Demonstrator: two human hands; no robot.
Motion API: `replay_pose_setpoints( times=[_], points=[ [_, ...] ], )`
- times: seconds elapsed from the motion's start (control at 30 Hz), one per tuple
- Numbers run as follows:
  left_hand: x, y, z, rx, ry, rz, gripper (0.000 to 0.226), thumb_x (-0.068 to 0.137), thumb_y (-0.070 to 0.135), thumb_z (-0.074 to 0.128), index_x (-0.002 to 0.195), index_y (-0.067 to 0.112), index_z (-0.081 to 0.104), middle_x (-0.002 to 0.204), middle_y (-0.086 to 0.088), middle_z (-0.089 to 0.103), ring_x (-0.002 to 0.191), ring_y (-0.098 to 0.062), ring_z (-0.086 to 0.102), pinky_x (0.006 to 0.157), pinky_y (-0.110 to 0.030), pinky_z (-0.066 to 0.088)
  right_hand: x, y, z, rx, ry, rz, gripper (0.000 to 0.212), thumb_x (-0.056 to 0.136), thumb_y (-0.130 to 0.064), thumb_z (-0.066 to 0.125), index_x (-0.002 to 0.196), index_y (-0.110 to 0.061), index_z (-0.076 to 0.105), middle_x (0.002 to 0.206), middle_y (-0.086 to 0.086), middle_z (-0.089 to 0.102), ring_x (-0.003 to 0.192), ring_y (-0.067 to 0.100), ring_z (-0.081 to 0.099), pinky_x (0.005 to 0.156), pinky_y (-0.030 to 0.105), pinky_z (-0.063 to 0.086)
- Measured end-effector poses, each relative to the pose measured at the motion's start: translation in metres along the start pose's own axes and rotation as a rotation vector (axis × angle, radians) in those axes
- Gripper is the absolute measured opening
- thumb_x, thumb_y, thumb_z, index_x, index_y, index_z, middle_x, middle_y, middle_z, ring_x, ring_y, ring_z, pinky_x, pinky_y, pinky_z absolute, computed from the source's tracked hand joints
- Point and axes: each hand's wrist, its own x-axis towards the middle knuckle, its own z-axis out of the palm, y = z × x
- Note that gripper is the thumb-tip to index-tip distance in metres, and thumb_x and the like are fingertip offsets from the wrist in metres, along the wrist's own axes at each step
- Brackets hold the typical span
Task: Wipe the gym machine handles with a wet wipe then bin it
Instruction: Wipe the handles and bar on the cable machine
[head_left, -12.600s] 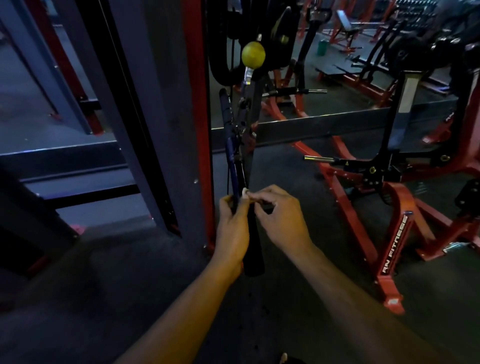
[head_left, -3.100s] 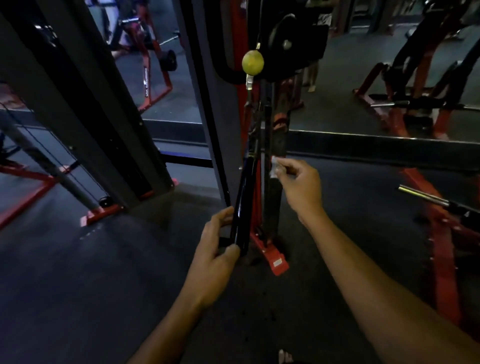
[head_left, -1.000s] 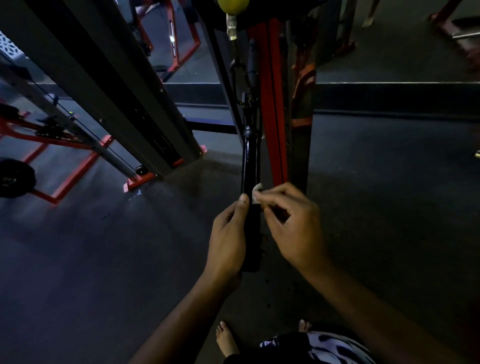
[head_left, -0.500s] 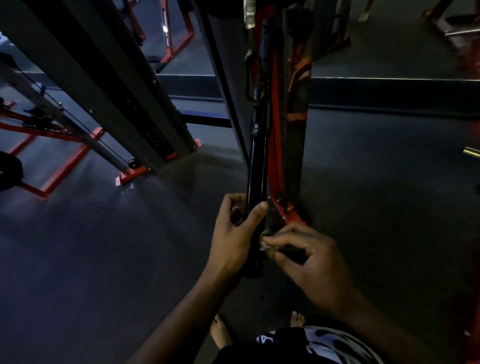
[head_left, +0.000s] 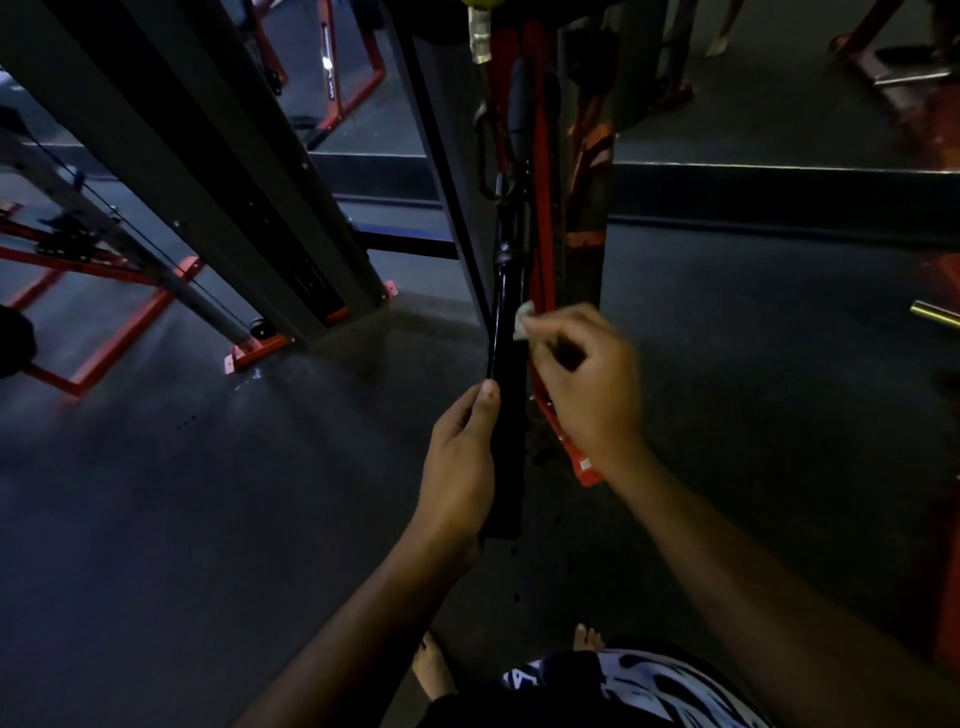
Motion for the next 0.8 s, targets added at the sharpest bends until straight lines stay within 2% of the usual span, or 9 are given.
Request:
replay_pose_setpoints(
  times=[0.1, 0.2, 0.27, 0.4, 0.47, 0.57, 0.7, 0.8],
  points=[
    [0.003, 0.003, -0.005, -0.073, -0.033, -0.033, 0.043, 0.109, 0.041, 0.034, 0.111, 0.018, 0.07, 0.085, 0.002, 0.073, 0.072, -0.011, 0.067, 0.06, -0.025, 0.052, -0.048, -0.016, -0.012, 0.011, -0.097, -0.024, 0.022, 0.087, -0.009, 0.064, 0.108, -0.009, 0.07, 0.11, -0.002, 0.065, 0.105, 0.002, 0.061, 0.093, 0.012, 0.049],
    [0.007, 0.004, -0.007, -0.141, -0.035, -0.056, 0.046, 0.109, 0.043, 0.038, 0.088, 0.018, 0.07, 0.072, 0.001, 0.068, 0.062, -0.011, 0.063, 0.056, -0.023, 0.049, -0.077, -0.03, -0.018, 0.054, -0.16, 0.012, 0.023, 0.083, -0.004, 0.068, 0.106, -0.009, 0.072, 0.108, -0.002, 0.066, 0.106, 0.003, 0.063, 0.092, 0.013, 0.05],
    [0.008, 0.004, -0.006, -0.127, -0.009, -0.044, 0.045, 0.109, 0.042, 0.04, 0.084, 0.017, 0.069, 0.066, 0.004, 0.066, 0.058, -0.008, 0.062, 0.054, -0.02, 0.049, -0.084, -0.032, -0.02, 0.085, -0.184, 0.038, 0.027, 0.082, 0.002, 0.072, 0.105, -0.01, 0.073, 0.106, -0.004, 0.066, 0.105, 0.002, 0.064, 0.091, 0.013, 0.051],
    [0.009, -0.003, -0.005, -0.091, -0.006, 0.006, 0.028, 0.103, 0.039, 0.053, 0.113, 0.014, 0.063, 0.075, 0.008, 0.071, 0.07, -0.008, 0.068, 0.062, -0.024, 0.055, -0.091, -0.029, -0.026, 0.126, -0.244, 0.092, 0.028, 0.081, 0.003, 0.074, 0.105, -0.012, 0.072, 0.107, -0.007, 0.065, 0.106, 0.002, 0.064, 0.09, 0.013, 0.051],
    [0.01, -0.006, -0.005, -0.091, 0.015, 0.021, 0.027, 0.1, 0.034, 0.06, 0.118, 0.014, 0.057, 0.079, 0.01, 0.072, 0.071, -0.009, 0.069, 0.061, -0.024, 0.054, -0.099, -0.028, -0.029, 0.146, -0.245, 0.104, 0.029, 0.08, 0.006, 0.075, 0.103, -0.011, 0.072, 0.105, -0.006, 0.065, 0.104, 0.003, 0.065, 0.088, 0.014, 0.053],
    [0.013, -0.007, -0.004, -0.052, 0.026, 0.065, 0.021, 0.103, 0.027, 0.058, 0.107, 0.007, 0.062, 0.075, 0.007, 0.069, 0.07, -0.008, 0.067, 0.059, -0.022, 0.052, -0.112, -0.028, -0.033, 0.16, -0.251, 0.127, 0.031, 0.076, 0.009, 0.076, 0.099, -0.012, 0.073, 0.102, -0.007, 0.065, 0.101, 0.004, 0.066, 0.085, 0.014, 0.053],
    [0.015, -0.008, -0.002, -0.042, 0.015, 0.076, 0.025, 0.103, 0.031, 0.057, 0.101, 0.006, 0.062, 0.075, 0.004, 0.062, 0.067, -0.012, 0.061, 0.059, -0.026, 0.05, -0.107, -0.028, -0.032, 0.144, -0.188, 0.136, 0.026, 0.081, 0.002, 0.073, 0.101, -0.013, 0.072, 0.104, -0.006, 0.066, 0.102, 0.003, 0.066, 0.085, 0.012, 0.052],
    [0.015, -0.007, -0.001, -0.034, 0.001, 0.063, 0.028, 0.103, 0.035, 0.056, 0.101, 0.008, 0.065, 0.078, 0.003, 0.064, 0.07, -0.01, 0.062, 0.06, -0.024, 0.05, -0.081, -0.024, -0.025, 0.1, -0.095, 0.106, 0.019, 0.086, -0.003, 0.072, 0.103, -0.01, 0.072, 0.104, -0.003, 0.066, 0.101, 0.005, 0.066, 0.085, 0.016, 0.054]
  ],
)
